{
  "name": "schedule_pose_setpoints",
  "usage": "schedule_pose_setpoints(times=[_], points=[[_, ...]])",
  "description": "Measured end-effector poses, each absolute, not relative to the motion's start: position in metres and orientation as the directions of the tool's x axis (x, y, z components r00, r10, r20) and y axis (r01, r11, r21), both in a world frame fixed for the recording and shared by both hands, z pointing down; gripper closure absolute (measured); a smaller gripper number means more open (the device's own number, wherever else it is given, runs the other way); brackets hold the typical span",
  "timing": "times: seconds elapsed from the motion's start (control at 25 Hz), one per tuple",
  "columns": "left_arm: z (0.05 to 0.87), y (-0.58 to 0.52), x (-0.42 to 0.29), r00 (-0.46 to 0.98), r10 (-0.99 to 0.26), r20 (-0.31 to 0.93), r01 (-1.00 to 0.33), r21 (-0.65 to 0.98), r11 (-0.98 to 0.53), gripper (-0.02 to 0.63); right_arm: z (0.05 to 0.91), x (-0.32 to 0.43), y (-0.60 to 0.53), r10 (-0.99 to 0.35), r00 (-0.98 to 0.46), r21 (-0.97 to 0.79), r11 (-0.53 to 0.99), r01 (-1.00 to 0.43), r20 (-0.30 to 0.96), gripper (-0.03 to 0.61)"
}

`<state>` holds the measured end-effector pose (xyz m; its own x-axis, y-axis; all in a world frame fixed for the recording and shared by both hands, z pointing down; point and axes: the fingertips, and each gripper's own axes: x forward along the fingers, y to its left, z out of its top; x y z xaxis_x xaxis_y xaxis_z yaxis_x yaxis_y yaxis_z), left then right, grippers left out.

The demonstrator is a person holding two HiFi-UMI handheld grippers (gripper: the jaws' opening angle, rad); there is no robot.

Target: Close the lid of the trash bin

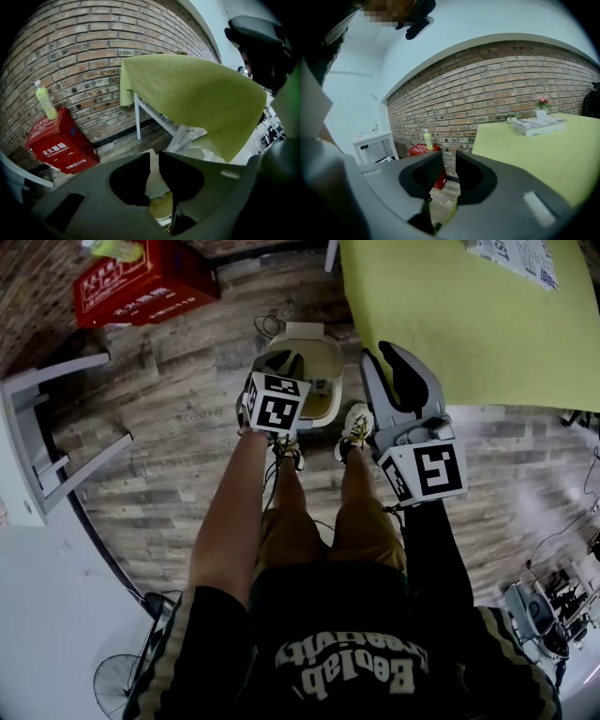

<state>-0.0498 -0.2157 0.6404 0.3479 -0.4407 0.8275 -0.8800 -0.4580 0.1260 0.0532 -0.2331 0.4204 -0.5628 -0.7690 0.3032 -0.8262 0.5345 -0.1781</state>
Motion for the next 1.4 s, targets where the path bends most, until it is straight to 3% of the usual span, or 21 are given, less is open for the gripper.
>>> schedule_pose_setpoints(times=[1.0,1.4], points=[[0.678,-0.15,-0.056,0.36,-0.373,0.855,-0.892,0.197,-0.408,0.555,0.425,0.005,-0.197,-0.707,-0.652,-0.184,0.627,-0.757,0.274,0.479],[0.69,-0.136,-0.057,0.389,-0.358,0.849,-0.88,0.228,-0.417,0.555,0.451,-0.008,-0.174,-0.69,-0.651,-0.209,0.618,-0.757,0.316,0.48]])
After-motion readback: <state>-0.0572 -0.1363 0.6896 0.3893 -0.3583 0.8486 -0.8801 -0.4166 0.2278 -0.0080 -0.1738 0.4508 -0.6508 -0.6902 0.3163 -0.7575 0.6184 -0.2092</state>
